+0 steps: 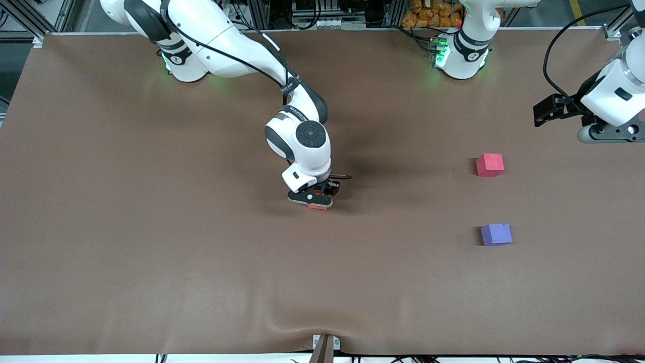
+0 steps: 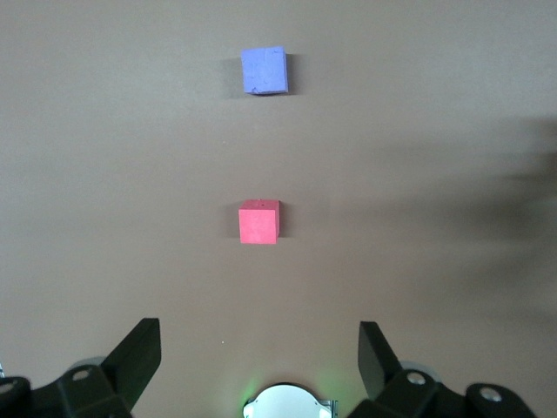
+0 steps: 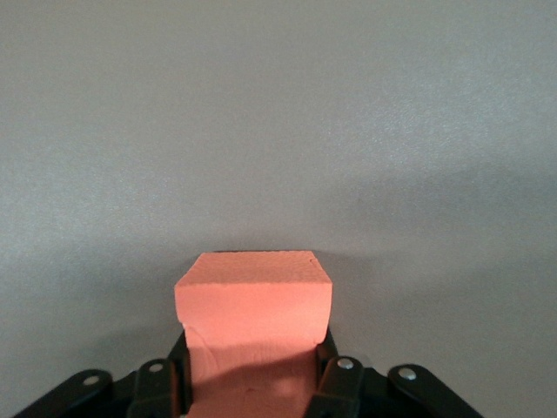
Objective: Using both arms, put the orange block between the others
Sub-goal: 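Set down the orange cube while the left gripper reaches toward it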
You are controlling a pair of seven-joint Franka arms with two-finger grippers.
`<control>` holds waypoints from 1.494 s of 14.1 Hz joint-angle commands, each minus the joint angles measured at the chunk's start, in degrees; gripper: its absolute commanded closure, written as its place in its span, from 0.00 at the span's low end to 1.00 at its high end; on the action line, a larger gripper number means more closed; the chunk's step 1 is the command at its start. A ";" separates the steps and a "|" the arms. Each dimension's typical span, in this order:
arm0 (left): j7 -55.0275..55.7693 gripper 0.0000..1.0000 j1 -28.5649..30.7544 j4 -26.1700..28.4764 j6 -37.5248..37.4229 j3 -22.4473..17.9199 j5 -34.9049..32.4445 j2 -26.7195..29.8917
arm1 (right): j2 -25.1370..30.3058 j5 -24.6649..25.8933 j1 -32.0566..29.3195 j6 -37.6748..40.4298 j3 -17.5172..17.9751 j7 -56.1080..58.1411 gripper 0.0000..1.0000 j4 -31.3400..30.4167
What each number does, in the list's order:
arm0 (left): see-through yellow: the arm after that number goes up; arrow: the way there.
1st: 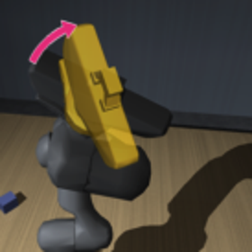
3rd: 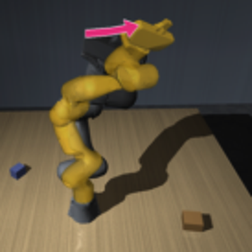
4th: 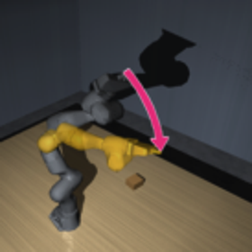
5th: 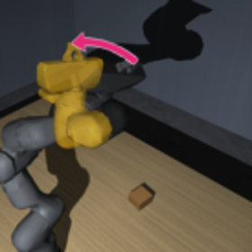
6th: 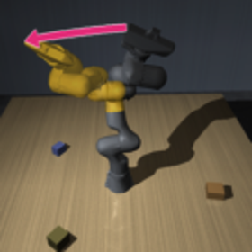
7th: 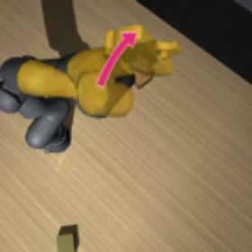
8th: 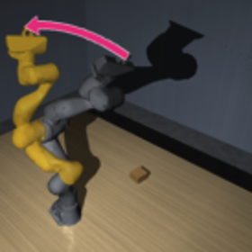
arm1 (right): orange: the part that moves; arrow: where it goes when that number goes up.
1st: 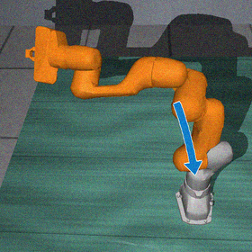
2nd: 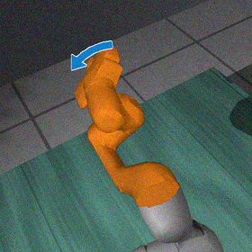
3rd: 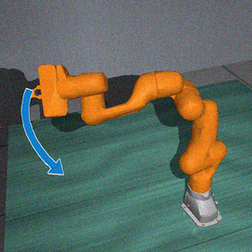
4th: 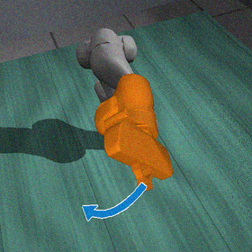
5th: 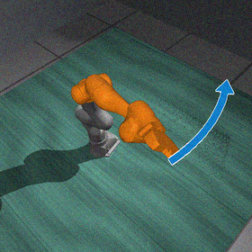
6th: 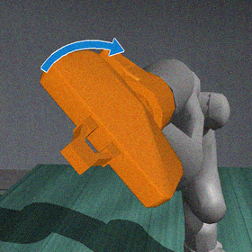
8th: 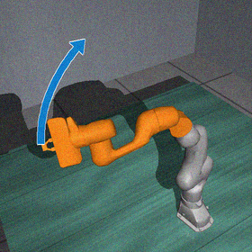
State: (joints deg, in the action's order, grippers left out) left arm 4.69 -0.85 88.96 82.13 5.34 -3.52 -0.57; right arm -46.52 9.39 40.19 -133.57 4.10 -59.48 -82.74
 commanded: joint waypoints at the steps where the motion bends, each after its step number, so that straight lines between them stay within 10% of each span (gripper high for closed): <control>1: 0.32 0.00 2.33 -1.33 0.56 0.02 -0.44 -1.09 | -1.12 1.95 -0.11 0.42 0.21 -0.55 0.00 1.71; 14: 5.23 0.00 -7.75 -1.86 14.44 1.96 6.67 -12.34 | 3.62 0.81 -4.59 4.54 0.91 4.10 0.00 1.97; 21: 9.82 0.00 -17.42 -2.21 30.88 1.96 6.86 -23.50 | 11.35 0.72 -13.98 15.61 0.74 27.63 0.00 1.27</control>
State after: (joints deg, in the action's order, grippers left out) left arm 13.98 -16.30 88.56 110.07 7.71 2.82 -21.32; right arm -38.73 9.45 29.40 -120.97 3.83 -38.18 -79.90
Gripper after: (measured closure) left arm 0.000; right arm 0.000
